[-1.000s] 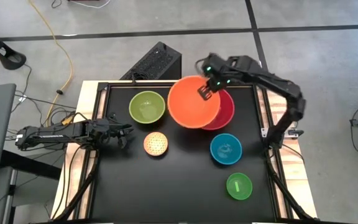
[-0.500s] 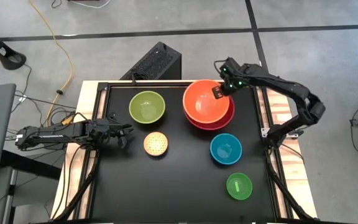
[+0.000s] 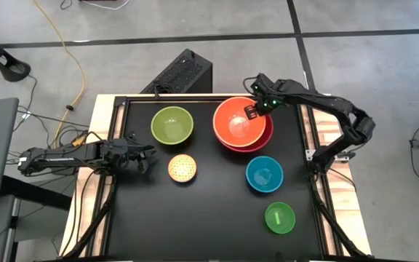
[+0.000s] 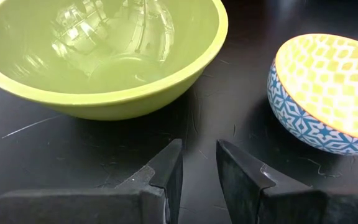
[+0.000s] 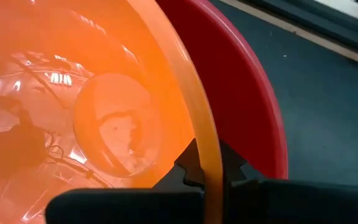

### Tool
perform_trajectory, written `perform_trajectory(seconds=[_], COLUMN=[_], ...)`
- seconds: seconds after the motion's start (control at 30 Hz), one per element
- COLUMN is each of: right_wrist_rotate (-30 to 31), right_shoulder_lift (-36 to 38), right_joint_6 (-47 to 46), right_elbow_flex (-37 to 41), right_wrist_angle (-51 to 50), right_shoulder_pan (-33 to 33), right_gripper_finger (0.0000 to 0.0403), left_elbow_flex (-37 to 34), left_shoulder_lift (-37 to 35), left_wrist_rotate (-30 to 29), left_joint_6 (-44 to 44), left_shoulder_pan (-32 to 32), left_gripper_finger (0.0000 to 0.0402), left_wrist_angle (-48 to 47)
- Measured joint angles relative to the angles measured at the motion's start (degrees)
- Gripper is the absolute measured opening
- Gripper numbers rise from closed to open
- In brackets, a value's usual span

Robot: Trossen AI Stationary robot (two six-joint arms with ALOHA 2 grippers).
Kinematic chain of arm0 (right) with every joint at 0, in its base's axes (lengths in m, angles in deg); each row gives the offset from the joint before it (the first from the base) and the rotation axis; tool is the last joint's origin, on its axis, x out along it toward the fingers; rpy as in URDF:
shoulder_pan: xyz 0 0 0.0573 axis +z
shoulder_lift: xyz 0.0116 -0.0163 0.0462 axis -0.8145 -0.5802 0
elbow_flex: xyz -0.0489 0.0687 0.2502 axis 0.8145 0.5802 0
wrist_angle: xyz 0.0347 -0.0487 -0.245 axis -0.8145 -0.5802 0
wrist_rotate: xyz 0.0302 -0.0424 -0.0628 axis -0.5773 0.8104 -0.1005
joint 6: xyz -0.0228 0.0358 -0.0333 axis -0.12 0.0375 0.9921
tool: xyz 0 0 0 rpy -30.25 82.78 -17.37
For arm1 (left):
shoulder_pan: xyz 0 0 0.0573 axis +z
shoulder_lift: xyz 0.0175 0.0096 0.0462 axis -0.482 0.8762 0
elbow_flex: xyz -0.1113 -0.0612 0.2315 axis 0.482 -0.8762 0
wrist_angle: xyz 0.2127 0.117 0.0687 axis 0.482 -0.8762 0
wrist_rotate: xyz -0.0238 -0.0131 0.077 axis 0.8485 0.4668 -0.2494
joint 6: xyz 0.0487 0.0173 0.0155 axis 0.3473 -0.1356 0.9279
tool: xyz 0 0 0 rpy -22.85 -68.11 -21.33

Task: Nest bowls inside each other
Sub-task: Stack the orange bowl on the red bowl

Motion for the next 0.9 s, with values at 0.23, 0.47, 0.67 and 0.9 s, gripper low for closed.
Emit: perform_trajectory(seconds=[0.23,0.47,0.67,0.9], right_wrist_rotate=[3.06,7.57,8.99,8.93], right_shoulder_lift=[0.01,0.01,0.01,0.01], right_joint_6=[-1.11,-3.14,-3.93,-4.36], right_elbow_flex=[0.0,0.0,0.0,-0.02], right_wrist_angle=[-3.21,-3.55,-3.36,-4.02], right_shoulder_pan=[1.28,3.14,5.46,5.89], right_gripper_finger=[0.0012,0.0018,0.0074,0.0119], left_elbow_flex=[0.0,0.0,0.0,0.0], left_shoulder_lift=[0.0,0.0,0.0,0.0], left_wrist_rotate=[-0.02,-0.02,-0.02,-0.02], left_joint_6=[0.0,0.01,0.01,0.01], left_shoulder_pan=[-0.02,-0.01,0.0,0.0], left_gripper_finger=[0.0087,0.0087,0.0087,0.0087], left_wrist_angle=[0.01,0.02,0.02,0.02])
